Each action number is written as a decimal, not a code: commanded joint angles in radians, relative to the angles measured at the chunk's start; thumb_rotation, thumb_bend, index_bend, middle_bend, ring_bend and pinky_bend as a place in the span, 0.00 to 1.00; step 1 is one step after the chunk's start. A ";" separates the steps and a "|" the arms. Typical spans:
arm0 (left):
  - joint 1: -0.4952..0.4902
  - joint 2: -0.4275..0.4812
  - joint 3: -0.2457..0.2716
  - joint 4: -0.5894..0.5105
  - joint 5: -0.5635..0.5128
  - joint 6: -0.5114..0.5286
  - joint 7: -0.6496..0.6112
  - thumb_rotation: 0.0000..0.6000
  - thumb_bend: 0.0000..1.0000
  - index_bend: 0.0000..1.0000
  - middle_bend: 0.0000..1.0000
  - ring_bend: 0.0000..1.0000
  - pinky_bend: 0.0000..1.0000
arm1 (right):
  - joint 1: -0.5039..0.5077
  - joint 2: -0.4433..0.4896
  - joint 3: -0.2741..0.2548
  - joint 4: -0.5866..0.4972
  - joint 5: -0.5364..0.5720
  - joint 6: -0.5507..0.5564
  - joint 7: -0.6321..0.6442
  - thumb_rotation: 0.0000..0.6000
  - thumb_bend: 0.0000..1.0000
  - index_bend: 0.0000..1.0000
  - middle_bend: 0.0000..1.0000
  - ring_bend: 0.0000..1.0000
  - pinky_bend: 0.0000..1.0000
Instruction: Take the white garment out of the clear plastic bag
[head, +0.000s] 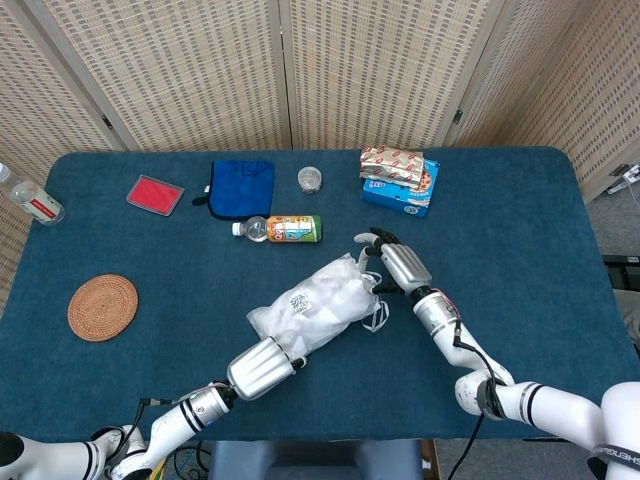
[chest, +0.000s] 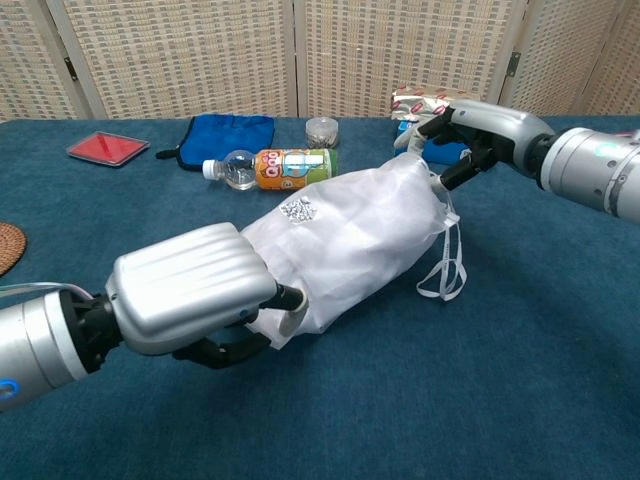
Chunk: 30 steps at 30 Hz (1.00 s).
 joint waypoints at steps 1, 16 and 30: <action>0.001 0.000 0.003 0.003 0.004 0.003 -0.005 1.00 0.47 0.51 1.00 1.00 1.00 | 0.001 -0.001 0.000 0.000 0.000 -0.001 0.000 1.00 0.65 0.88 0.19 0.00 0.06; 0.007 -0.023 0.008 0.035 0.031 0.042 -0.041 1.00 0.47 0.67 1.00 1.00 1.00 | 0.000 0.000 -0.001 -0.002 0.003 -0.003 -0.003 1.00 0.65 0.88 0.19 0.00 0.06; 0.039 -0.012 0.030 0.043 0.043 0.088 -0.066 1.00 0.47 0.74 1.00 1.00 1.00 | -0.019 0.025 -0.013 -0.001 0.006 0.003 -0.013 1.00 0.65 0.88 0.19 0.00 0.06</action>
